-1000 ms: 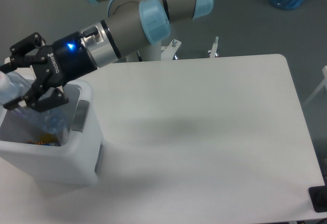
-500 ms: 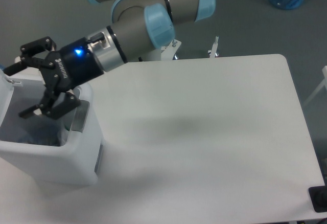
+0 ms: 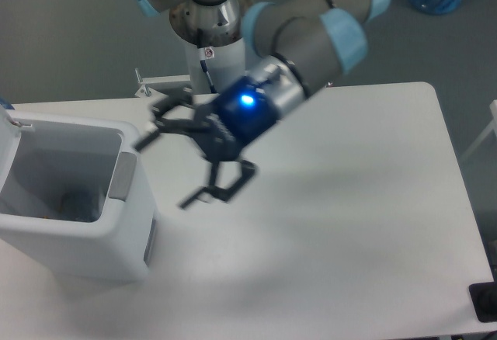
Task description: Place the trash in the trash can
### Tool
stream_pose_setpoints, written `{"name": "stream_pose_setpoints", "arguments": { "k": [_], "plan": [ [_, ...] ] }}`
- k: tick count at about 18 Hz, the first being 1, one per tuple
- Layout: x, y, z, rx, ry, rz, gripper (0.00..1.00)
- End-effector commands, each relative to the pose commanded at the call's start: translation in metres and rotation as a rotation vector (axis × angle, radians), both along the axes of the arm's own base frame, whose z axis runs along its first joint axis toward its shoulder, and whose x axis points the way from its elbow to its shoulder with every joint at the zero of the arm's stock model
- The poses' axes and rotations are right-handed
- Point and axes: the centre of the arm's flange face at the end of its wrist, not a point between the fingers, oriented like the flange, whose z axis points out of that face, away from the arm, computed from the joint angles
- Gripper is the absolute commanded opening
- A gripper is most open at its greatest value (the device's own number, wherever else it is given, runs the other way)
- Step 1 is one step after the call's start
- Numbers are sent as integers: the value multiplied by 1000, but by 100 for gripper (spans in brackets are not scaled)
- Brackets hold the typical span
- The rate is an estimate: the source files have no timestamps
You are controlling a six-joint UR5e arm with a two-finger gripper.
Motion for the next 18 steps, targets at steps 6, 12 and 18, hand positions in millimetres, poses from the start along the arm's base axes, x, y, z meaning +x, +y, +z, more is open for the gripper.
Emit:
{"name": "stream_pose_setpoints", "arguments": {
  "k": [6, 12, 18],
  "plan": [
    [-54, -36, -31, -313, 211, 198, 100],
    [-79, -38, -41, -587, 367, 315, 100],
    [-74, -24, -54, -797, 501, 308, 100]
  ]
}}
